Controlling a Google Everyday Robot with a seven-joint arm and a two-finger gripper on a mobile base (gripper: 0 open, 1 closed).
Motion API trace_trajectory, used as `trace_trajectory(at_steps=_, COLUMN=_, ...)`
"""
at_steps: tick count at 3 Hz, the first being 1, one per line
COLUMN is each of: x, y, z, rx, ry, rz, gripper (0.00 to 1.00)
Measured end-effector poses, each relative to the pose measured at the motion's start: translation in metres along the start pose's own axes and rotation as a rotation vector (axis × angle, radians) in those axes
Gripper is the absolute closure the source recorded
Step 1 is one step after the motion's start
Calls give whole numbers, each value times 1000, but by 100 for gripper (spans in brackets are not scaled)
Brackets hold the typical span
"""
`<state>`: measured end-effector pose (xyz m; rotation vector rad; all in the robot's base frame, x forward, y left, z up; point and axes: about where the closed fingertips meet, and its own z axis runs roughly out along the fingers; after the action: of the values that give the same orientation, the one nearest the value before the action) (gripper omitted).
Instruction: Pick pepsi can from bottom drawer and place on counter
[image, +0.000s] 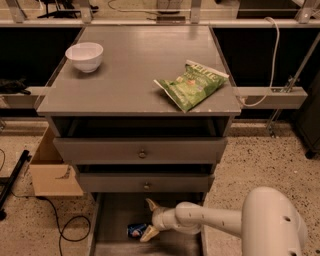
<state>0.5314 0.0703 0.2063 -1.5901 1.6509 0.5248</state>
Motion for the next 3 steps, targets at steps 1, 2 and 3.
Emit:
trace_trajectory(at_steps=1, x=14, y=5, z=13, rx=-19, ry=14, rz=16, gripper=0)
trace_trajectory(at_steps=2, x=20, y=17, z=25, rx=-59, ry=33, rz=17, gripper=0)
trace_trajectory(at_steps=3, x=20, y=17, z=25, rx=-59, ry=33, rz=17, gripper=0)
